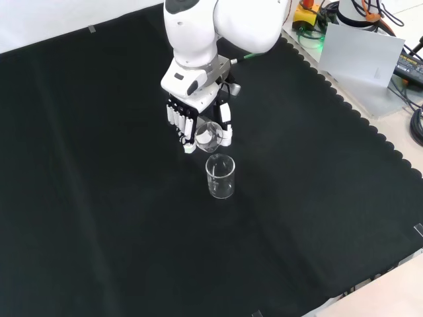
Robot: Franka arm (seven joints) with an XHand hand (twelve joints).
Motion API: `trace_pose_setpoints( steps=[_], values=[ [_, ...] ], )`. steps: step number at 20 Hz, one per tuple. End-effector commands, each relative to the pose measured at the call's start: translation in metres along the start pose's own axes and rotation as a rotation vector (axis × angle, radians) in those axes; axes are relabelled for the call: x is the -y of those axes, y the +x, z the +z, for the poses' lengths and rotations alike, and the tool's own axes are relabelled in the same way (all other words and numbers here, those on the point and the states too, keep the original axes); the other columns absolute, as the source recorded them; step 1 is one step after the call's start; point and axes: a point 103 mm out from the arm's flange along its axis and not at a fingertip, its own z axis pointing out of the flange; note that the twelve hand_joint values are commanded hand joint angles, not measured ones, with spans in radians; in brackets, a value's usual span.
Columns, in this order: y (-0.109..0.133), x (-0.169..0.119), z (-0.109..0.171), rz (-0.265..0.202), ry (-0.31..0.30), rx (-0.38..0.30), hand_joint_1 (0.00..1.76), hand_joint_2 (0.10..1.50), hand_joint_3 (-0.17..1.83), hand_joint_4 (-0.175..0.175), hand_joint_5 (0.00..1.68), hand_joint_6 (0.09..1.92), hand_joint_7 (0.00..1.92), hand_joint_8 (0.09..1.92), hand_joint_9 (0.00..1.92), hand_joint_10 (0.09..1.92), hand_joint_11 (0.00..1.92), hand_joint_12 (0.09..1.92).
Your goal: Pour the water from the handheld beaker into the one on the table.
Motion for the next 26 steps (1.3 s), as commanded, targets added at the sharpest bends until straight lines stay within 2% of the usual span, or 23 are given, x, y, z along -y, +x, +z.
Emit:
trace_pose_setpoints(
  steps=[1,9,26],
  values=[
    [0.002,-0.001,-0.002,-0.010,0.020,0.026,1.16,0.71,0.44,0.163,1.49,0.16,1.76,0.09,1.70,0.11,1.31,0.77],
    [0.008,-0.003,-0.002,-0.021,0.060,0.083,1.16,0.71,0.44,0.157,1.49,0.16,1.76,0.09,1.70,0.11,1.32,0.77],
    [0.016,-0.008,-0.005,-0.031,0.093,0.210,1.16,0.72,0.44,0.149,1.49,0.16,1.76,0.09,1.69,0.11,1.31,0.76]
  ],
)
